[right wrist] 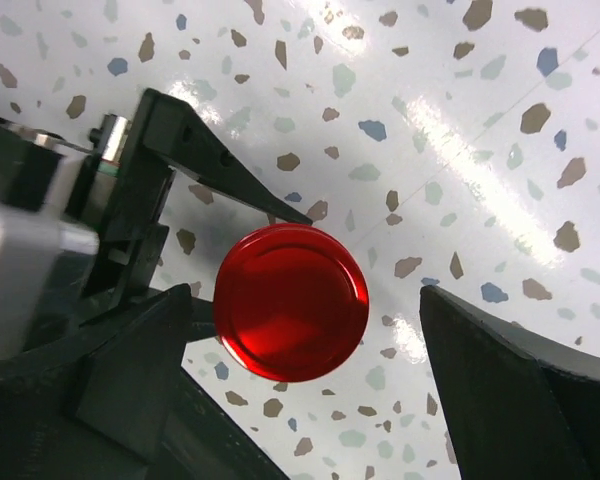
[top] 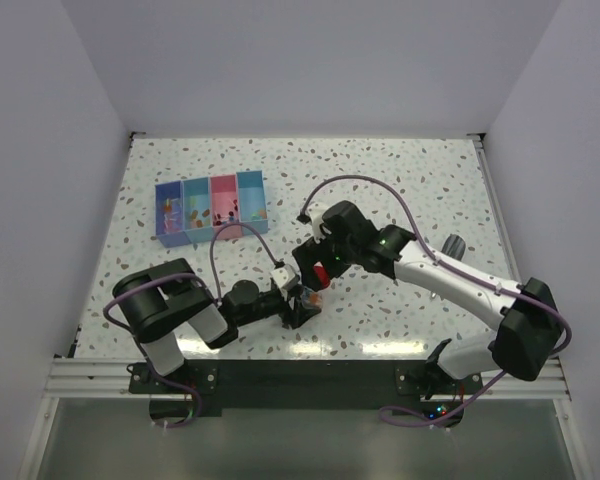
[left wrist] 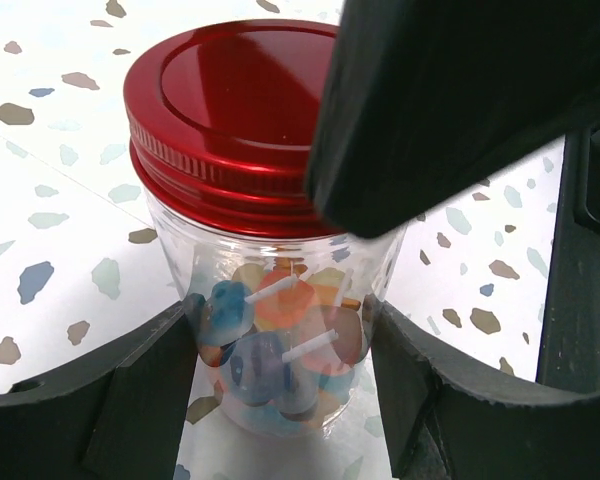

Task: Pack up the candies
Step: Screw the bottle lid onto the packing bottle.

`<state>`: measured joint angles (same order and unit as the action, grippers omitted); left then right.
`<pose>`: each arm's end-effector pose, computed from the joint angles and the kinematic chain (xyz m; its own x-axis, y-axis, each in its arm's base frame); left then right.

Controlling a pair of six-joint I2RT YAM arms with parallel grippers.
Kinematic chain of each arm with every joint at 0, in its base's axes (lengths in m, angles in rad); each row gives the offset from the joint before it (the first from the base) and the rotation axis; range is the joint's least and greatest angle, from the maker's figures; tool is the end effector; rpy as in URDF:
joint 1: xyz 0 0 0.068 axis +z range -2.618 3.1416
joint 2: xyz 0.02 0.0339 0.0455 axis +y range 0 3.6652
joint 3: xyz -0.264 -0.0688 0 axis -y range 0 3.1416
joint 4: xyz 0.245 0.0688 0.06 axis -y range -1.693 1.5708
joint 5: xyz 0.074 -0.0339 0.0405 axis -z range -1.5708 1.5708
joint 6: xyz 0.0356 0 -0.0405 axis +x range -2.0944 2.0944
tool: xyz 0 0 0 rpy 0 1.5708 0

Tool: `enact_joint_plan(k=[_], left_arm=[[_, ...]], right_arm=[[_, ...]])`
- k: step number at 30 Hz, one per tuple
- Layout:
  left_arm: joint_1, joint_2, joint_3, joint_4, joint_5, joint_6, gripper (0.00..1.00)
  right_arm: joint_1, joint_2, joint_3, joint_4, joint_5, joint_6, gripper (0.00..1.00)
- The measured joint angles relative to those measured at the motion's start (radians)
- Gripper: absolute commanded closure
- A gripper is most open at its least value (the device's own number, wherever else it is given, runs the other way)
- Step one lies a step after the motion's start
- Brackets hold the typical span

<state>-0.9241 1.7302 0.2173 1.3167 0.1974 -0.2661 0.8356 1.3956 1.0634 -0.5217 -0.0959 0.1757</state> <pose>0.1407 -0.1980 0.1118 -0.3496 0.0351 -0.9362 0.8360 0.4629 -0.2948 0.1967 0.2226 0.2678 -0.6343 -0.4420 -0.6343 -0.6801 0.7092 0.1859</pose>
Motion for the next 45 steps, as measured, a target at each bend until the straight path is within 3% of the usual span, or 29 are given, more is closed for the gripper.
enact_joint_plan(k=[6,13,19,38,41,45], left_arm=[[0.001,0.013,0.000,0.018,0.023,0.016,0.97],[0.001,0.019,0.000,0.025,0.096,0.046,0.98],[0.001,0.011,0.006,0.004,0.167,0.082,0.98],[0.001,-0.024,0.056,-0.026,0.281,0.129,0.98],[0.001,-0.024,0.060,-0.026,0.283,0.130,0.98],[0.001,-0.024,0.066,-0.026,0.285,0.130,0.99]], right_arm=[[-0.036,-0.003,0.132,-0.102,-0.066,-0.197,0.01],[-0.075,0.018,0.252,-0.338,-0.222,-0.583,0.01],[-0.071,0.030,0.268,-0.477,-0.274,-0.792,0.02],[-0.034,0.074,0.243,-0.517,-0.346,-0.900,0.05],[-0.030,0.075,0.243,-0.520,-0.348,-0.902,0.10],[-0.027,0.075,0.238,-0.520,-0.350,-0.904,0.24]])
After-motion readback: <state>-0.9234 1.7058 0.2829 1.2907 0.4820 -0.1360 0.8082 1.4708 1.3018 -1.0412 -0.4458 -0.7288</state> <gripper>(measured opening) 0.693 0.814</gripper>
